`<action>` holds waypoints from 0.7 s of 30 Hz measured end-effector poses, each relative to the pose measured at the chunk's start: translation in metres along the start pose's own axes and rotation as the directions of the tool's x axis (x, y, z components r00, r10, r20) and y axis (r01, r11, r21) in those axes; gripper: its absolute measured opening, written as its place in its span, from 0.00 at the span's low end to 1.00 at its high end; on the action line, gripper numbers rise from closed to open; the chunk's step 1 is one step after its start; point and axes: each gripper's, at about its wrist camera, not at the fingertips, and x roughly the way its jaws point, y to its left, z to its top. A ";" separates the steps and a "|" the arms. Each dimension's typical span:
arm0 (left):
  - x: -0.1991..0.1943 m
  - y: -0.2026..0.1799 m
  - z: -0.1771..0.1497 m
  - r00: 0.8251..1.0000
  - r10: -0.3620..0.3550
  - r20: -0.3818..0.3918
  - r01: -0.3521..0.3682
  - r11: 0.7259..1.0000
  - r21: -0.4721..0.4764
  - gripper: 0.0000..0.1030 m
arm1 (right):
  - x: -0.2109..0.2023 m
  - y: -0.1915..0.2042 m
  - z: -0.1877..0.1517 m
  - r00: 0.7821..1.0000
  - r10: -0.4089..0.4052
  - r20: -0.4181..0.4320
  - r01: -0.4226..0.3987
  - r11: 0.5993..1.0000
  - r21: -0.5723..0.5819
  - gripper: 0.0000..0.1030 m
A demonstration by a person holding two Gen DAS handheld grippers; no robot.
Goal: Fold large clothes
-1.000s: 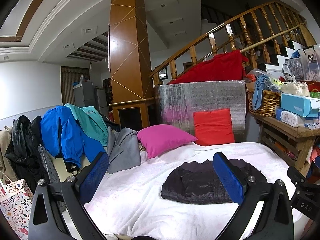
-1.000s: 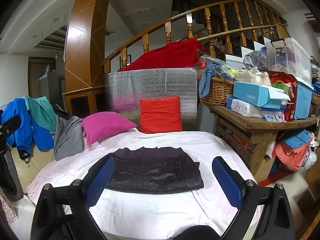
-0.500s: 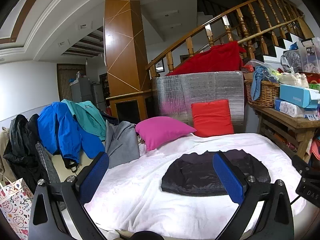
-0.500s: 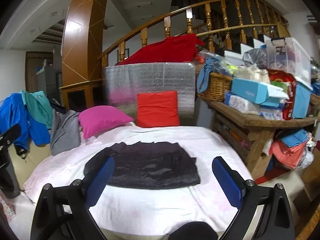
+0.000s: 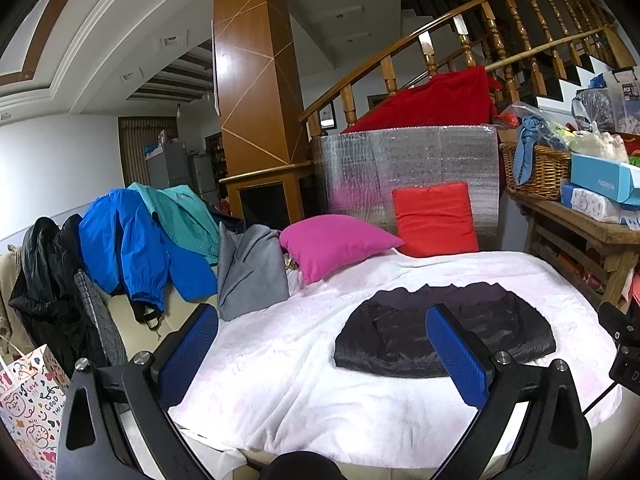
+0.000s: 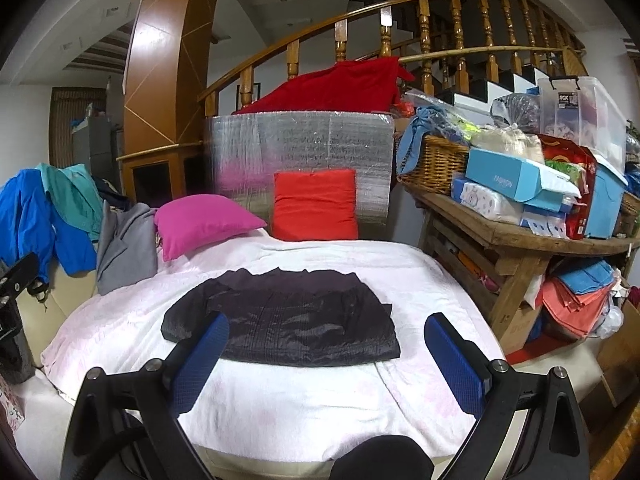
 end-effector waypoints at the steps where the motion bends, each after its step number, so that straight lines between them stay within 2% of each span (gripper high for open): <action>1: 0.003 0.001 -0.002 1.000 0.001 -0.008 -0.001 1.000 0.000 1.00 | 0.002 0.000 -0.001 1.000 0.002 -0.008 -0.002 1.000 0.000 0.97; 13: 0.027 0.003 -0.029 0.993 -0.017 -0.113 0.017 1.000 0.005 1.00 | 0.028 0.010 -0.015 0.994 0.009 -0.110 -0.010 1.000 -0.009 0.97; 21: 0.051 -0.012 -0.047 0.975 -0.073 -0.210 0.078 0.997 0.015 1.00 | 0.049 0.005 -0.029 0.986 0.000 -0.169 0.000 1.000 0.006 0.97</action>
